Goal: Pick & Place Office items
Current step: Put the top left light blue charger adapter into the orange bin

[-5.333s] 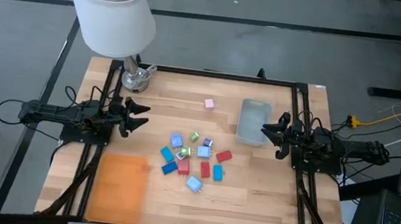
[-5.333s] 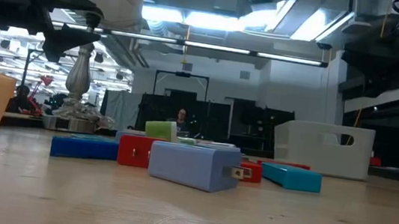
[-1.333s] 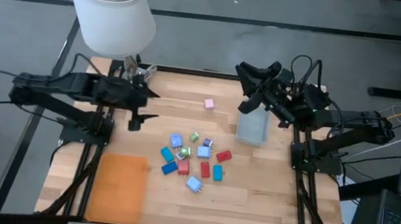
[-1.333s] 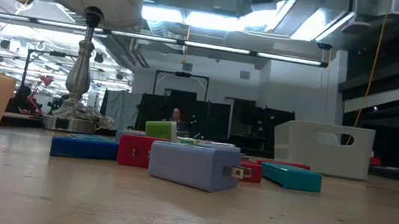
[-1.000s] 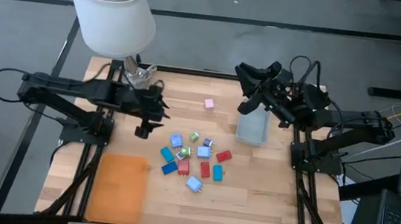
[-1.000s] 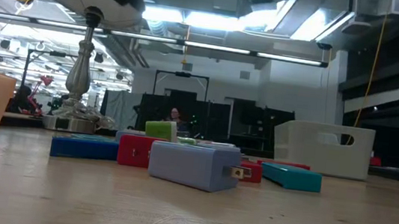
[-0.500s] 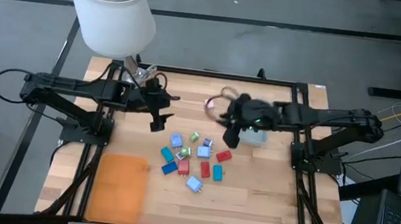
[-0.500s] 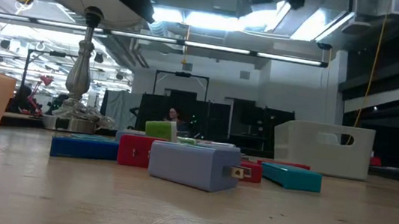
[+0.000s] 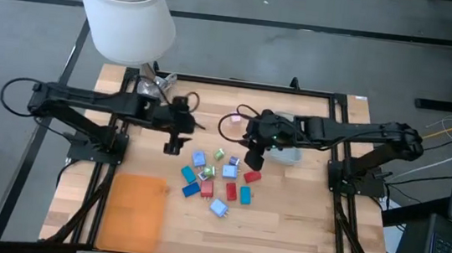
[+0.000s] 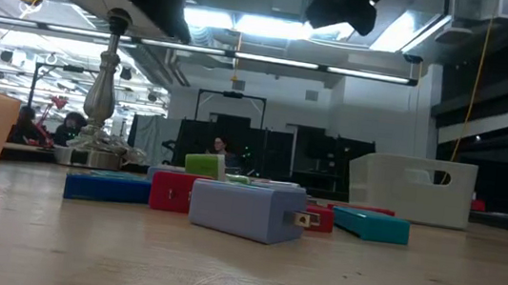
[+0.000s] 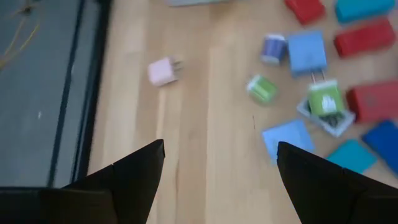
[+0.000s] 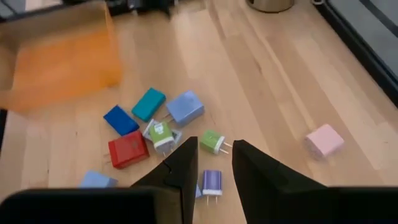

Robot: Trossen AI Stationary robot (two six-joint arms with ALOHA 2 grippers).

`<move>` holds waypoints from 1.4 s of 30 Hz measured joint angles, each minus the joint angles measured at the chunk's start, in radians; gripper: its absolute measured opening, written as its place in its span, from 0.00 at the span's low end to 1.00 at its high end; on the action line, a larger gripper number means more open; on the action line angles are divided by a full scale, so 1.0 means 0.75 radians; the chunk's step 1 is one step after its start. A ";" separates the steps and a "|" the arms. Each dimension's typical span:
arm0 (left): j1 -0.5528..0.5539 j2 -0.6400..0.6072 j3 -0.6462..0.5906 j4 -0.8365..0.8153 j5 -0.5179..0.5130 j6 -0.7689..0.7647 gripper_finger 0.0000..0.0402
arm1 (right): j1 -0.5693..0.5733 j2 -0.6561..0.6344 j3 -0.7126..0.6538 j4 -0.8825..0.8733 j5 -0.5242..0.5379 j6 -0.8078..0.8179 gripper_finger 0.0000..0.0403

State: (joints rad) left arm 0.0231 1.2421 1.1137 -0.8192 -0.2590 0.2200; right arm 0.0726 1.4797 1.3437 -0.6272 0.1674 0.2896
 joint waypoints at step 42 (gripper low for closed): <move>-0.003 0.819 0.003 0.189 0.397 0.748 0.76 | -0.102 -0.004 0.002 0.246 -0.073 0.022 0.25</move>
State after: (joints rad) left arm 0.0207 1.8565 1.1158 -0.6773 0.0391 0.7809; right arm -0.0038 1.4769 1.3449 -0.4430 0.1123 0.3061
